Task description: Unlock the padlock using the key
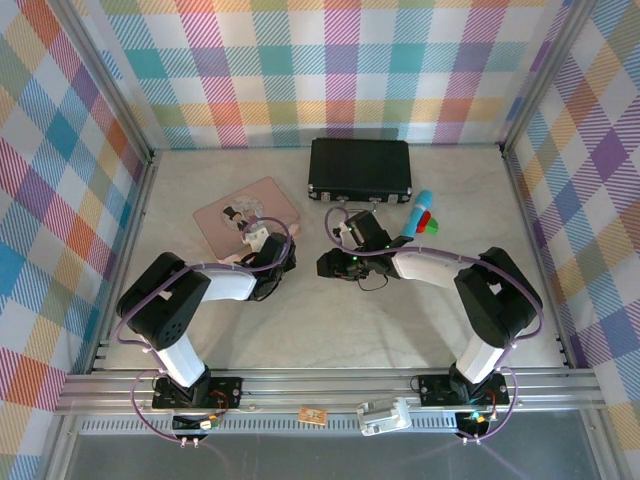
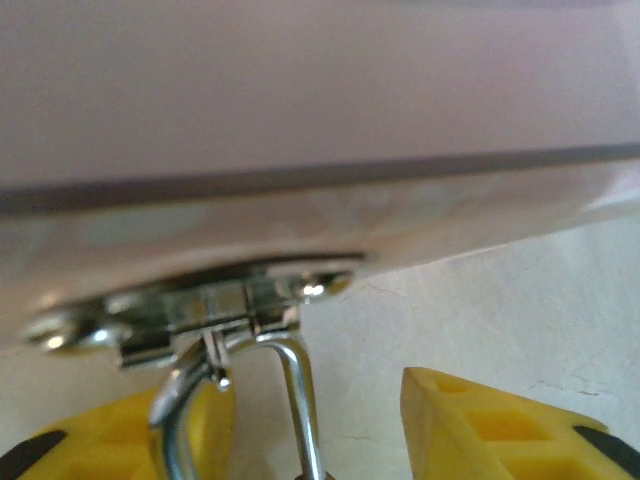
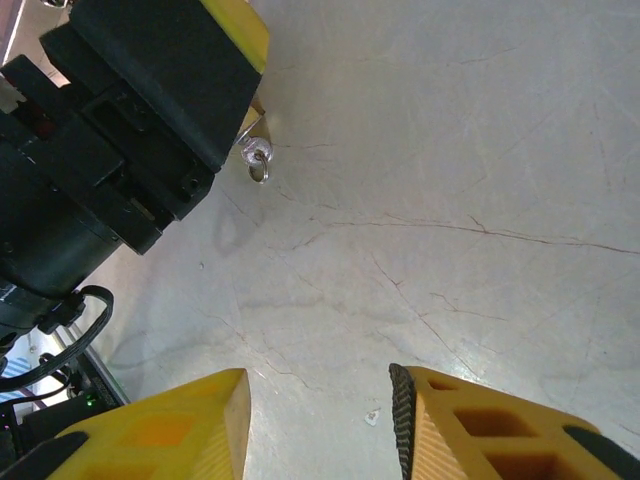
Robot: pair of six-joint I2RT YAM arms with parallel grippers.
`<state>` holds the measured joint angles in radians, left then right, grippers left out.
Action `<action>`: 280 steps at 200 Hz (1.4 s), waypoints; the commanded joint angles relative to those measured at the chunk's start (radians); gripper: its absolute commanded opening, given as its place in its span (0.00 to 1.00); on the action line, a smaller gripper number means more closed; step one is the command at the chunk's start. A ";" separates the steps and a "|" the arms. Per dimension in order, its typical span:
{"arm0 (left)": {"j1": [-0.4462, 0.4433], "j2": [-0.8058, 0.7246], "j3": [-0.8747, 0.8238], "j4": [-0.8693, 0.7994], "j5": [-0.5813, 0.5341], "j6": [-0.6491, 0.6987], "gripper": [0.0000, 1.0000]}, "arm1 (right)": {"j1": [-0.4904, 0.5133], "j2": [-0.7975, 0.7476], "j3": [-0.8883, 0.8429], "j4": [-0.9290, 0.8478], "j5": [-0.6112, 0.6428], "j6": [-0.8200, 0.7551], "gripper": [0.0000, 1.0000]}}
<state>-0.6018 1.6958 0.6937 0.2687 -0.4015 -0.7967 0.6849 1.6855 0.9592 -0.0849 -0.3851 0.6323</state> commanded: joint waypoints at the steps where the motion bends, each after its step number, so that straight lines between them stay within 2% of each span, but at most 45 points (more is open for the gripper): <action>1: -0.006 0.027 0.005 0.011 -0.029 -0.001 0.40 | 0.006 -0.021 -0.004 0.035 -0.003 0.013 0.42; 33: 0.003 0.054 0.013 0.045 0.009 0.019 0.26 | 0.006 0.002 0.016 0.040 -0.024 0.021 0.41; 52: 0.006 0.066 0.015 0.050 0.024 0.019 0.20 | 0.007 0.005 0.022 0.040 -0.026 0.022 0.41; 101: 0.022 0.030 -0.002 0.048 0.072 -0.005 0.00 | 0.005 0.020 0.032 0.041 -0.021 0.033 0.40; 123: 0.036 -0.023 -0.032 0.082 0.138 -0.068 0.00 | 0.005 0.035 0.026 0.090 -0.045 0.081 0.38; 163: 0.051 -0.138 -0.116 0.224 0.248 -0.205 0.00 | 0.008 0.036 -0.039 0.347 -0.108 0.232 0.35; 212: 0.053 -0.224 -0.157 0.283 0.259 -0.312 0.00 | 0.043 0.062 -0.067 0.555 -0.114 0.330 0.34; 280: 0.053 -0.283 -0.179 0.335 0.268 -0.362 0.00 | 0.053 0.132 -0.106 0.759 -0.116 0.456 0.32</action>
<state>-0.5575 1.4609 0.5232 0.4873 -0.1459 -1.1183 0.7334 1.7840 0.8619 0.5564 -0.4839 1.0306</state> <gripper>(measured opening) 0.154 0.328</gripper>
